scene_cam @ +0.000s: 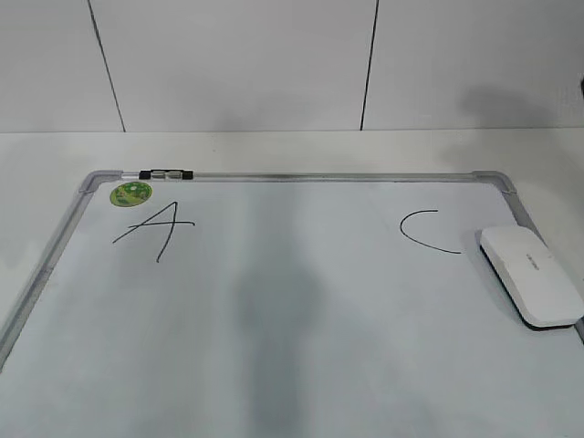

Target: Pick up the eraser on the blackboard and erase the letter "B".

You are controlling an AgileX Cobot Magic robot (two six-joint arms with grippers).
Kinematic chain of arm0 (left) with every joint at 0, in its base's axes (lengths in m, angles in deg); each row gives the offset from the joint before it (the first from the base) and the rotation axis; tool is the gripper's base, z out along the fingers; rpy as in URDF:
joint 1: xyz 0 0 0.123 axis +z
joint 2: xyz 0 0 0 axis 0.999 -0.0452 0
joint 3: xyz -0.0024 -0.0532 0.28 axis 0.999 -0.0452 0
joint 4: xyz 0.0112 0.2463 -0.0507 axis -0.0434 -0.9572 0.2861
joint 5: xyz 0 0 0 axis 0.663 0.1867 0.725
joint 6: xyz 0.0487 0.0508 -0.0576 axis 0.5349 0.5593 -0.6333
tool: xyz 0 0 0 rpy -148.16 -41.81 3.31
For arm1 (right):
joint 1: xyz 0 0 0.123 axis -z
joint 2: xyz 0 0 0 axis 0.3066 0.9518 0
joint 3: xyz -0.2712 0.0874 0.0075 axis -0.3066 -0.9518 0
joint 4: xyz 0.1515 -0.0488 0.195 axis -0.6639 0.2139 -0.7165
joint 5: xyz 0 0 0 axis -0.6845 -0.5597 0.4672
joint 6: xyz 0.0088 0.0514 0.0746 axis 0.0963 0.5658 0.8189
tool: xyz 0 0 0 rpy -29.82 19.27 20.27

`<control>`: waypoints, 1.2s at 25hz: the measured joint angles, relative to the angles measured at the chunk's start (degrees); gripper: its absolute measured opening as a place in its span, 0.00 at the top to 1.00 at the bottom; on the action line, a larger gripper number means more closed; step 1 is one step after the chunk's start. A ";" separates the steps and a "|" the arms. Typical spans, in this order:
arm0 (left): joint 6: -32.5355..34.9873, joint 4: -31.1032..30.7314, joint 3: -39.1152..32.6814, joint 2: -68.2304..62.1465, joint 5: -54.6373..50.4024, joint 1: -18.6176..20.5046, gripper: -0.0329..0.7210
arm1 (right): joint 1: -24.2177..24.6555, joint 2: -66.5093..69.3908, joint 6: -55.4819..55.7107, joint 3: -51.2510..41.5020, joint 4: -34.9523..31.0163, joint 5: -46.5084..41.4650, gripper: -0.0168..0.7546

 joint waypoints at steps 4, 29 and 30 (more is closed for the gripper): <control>-0.09 0.00 -0.11 9.79 -0.66 0.00 0.51 | 0.00 -10.28 0.00 -7.60 -0.97 -0.50 0.24; -0.13 -1.74 -27.16 73.07 -3.45 0.00 0.58 | 0.00 -69.30 -4.76 -45.53 -1.00 -1.66 0.24; -0.13 -1.84 -28.01 75.24 -3.45 0.00 0.58 | 0.00 -70.84 -5.42 -46.92 -1.00 -1.66 0.24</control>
